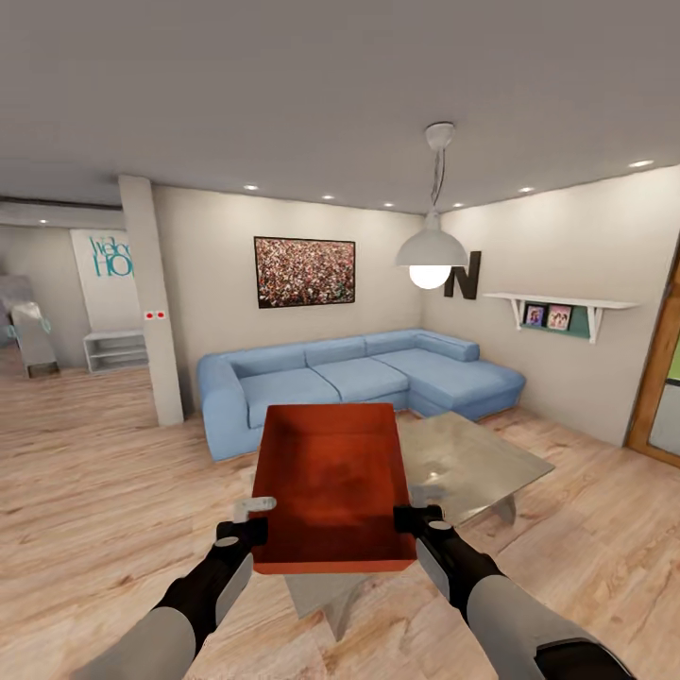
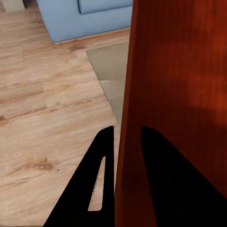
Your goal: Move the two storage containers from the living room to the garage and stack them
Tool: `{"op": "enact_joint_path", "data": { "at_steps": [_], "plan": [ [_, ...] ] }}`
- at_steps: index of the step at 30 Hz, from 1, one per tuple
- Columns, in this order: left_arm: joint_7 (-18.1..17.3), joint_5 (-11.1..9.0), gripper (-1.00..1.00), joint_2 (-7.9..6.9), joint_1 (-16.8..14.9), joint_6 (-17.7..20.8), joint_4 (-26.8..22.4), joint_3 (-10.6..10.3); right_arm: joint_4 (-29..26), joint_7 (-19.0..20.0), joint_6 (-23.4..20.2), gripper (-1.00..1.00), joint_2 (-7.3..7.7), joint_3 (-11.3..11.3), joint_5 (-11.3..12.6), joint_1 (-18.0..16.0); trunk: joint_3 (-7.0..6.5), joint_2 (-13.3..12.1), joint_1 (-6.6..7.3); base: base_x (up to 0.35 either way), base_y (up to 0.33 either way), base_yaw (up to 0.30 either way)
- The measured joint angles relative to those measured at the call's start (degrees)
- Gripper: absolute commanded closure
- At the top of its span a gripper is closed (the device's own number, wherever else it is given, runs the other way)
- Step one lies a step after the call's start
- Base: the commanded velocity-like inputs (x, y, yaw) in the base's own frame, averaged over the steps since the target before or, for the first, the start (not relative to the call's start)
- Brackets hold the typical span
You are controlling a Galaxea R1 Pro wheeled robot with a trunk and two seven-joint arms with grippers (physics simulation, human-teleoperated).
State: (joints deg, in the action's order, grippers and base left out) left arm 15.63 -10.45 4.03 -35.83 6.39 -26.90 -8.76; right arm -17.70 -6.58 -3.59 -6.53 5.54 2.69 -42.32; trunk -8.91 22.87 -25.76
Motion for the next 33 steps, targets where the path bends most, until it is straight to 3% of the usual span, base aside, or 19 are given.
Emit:
{"op": "enact_joint_path", "data": {
  "at_steps": [33],
  "plan": [
    [0.01, -0.02, 1.00, -0.01, 0.01, 0.02, -0.02, -0.05, 0.00, 0.00, 0.00, 1.00, 0.01, 0.01, 0.03, 0.02, 0.00, 0.00, 0.00, 0.000, 0.000, 0.280]
  ]
}}
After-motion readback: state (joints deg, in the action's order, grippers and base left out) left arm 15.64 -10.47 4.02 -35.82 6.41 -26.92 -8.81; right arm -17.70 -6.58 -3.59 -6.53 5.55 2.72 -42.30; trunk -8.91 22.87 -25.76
